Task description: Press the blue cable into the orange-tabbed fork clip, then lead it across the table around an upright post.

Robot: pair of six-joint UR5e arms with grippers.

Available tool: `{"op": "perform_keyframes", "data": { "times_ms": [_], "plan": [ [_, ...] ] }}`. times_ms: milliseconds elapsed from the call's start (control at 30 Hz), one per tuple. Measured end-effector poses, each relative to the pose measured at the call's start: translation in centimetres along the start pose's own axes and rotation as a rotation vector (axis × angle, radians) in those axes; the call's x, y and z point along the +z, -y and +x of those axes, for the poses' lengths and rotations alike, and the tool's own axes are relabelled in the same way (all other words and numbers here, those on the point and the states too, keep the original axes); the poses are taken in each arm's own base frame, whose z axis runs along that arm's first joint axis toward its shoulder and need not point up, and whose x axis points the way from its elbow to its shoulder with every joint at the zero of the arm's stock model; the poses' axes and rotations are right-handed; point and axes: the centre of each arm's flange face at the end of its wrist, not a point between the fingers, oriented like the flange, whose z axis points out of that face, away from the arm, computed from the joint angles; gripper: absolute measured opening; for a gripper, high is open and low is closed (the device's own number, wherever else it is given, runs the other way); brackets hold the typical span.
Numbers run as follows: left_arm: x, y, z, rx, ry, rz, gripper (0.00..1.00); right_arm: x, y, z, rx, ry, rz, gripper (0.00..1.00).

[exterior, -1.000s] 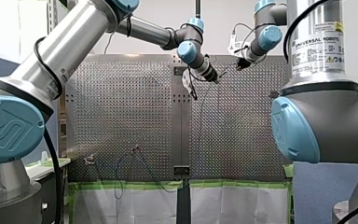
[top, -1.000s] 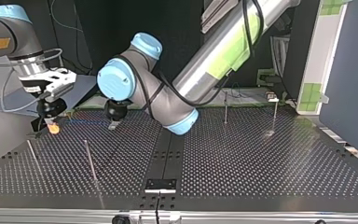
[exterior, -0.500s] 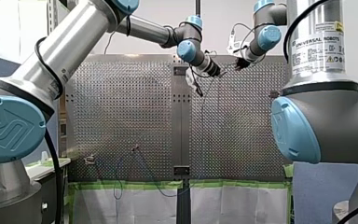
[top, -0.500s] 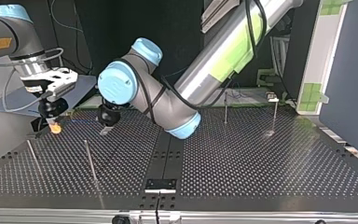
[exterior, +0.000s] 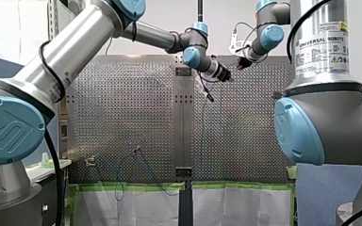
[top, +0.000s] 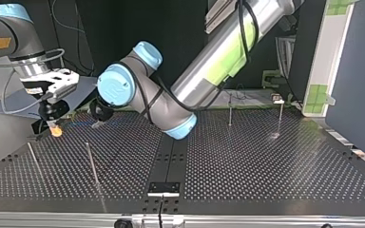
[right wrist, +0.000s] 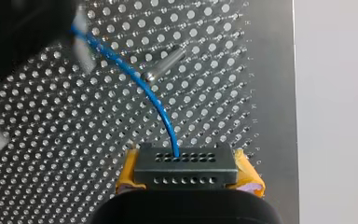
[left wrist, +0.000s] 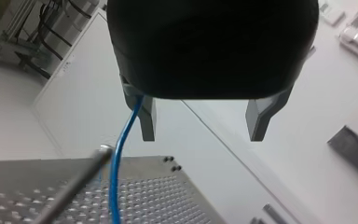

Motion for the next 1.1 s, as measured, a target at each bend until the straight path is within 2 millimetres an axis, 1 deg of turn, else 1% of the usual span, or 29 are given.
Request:
{"op": "perform_keyframes", "data": {
  "times_ms": [100,367,467,600,800,833,867,933,967,1000,1033,1067,1100],
  "plan": [
    [0.5,-0.4,0.9,-0.004,-0.021,0.005,0.94,0.0,0.1,0.1,0.000,-0.001,0.001,0.00],
    [1.6,-0.9,4.9,0.000,-0.078,0.007,0.94,0.0,0.1,0.1,-0.001,-0.002,0.002,0.00],
    [1.9,-0.9,6.0,0.004,-0.090,0.011,0.94,-0.1,0.2,0.1,-0.001,-0.002,0.003,0.00],
    [2.1,-0.6,6.4,-0.001,-0.082,0.021,0.94,-0.1,0.2,0.1,-0.002,-0.003,0.004,0.00],
    [2.6,-0.8,5.5,-0.019,-0.017,0.025,0.94,-0.2,0.4,0.2,-0.004,-0.004,0.006,0.00],
    [2.8,-0.8,5.4,-0.027,-0.007,0.029,0.90,-0.2,0.4,0.2,-0.004,-0.004,0.006,0.00],
    [2.8,-0.8,5.3,-0.032,0.001,0.034,0.90,-0.2,0.4,0.2,-0.004,-0.004,0.006,0.00],
    [3.0,-0.7,5.1,-0.040,0.014,0.043,0.79,-0.2,0.3,0.2,-0.005,-0.004,0.006,0.00],
    [3.0,-0.7,5.0,-0.041,0.018,0.045,0.79,-0.2,0.4,0.2,-0.005,-0.004,0.006,0.00],
    [3.1,-0.7,5.0,-0.043,0.021,0.046,0.69,-0.2,0.4,0.2,-0.005,-0.004,0.006,0.00],
    [3.1,-0.7,5.0,-0.044,0.025,0.047,0.63,-0.2,0.4,0.2,-0.006,-0.004,0.006,0.00],
    [3.1,-0.7,4.9,-0.044,0.027,0.047,0.63,-0.2,0.4,0.2,-0.006,-0.004,0.006,0.00],
    [3.1,-0.7,4.9,-0.044,0.029,0.047,0.55,-0.2,0.4,0.2,-0.006,-0.004,0.006,0.00]
  ]
}}
